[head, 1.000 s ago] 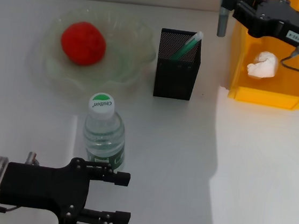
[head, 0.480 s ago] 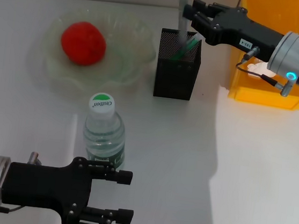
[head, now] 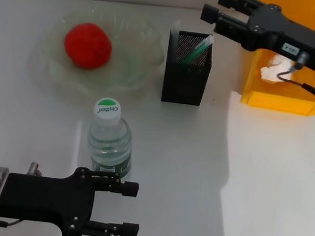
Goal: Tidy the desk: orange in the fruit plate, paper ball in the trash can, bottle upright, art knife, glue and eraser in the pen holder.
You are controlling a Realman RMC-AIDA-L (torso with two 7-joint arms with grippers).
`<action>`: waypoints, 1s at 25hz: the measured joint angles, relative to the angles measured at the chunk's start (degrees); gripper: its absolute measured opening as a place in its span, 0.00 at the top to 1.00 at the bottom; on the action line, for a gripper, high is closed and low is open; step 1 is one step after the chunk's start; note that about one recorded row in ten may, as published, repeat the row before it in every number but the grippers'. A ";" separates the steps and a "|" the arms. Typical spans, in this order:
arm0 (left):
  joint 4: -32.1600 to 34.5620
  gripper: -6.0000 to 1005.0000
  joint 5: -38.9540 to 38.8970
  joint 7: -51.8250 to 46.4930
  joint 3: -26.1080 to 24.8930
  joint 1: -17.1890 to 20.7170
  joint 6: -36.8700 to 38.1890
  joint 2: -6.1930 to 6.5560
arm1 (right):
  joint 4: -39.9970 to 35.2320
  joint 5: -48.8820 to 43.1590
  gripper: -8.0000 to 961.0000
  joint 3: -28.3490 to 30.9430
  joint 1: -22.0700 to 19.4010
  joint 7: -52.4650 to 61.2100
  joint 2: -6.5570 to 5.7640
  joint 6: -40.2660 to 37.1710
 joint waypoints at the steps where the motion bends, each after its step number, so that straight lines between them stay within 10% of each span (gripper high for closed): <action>1: 0.00 0.26 0.00 0.00 0.00 0.00 0.00 0.00 | 0.00 0.00 0.52 0.00 0.00 0.00 0.00 0.00; 5: 0.04 0.26 -0.35 -0.28 -0.33 0.38 0.28 0.21 | -7.19 -6.77 0.33 0.47 -5.16 5.96 -4.21 -19.16; 10: -0.04 0.26 -0.38 -0.15 -1.82 0.70 0.16 0.32 | -6.87 -15.92 0.28 1.93 -6.55 6.98 -6.28 -32.88; 14: 0.25 0.26 -0.38 -0.34 -3.10 0.94 0.24 0.54 | -5.69 -22.11 0.28 2.16 -6.64 6.77 -5.75 -34.71; 20: 0.41 0.26 -0.38 -1.30 -4.92 1.05 1.54 1.27 | -3.19 -28.29 0.28 2.80 -6.67 3.24 -1.38 -31.29; 25: 0.66 0.26 -0.38 -1.79 -6.10 0.73 3.64 1.78 | -1.15 -28.17 0.28 2.84 -6.40 1.68 -0.88 -30.53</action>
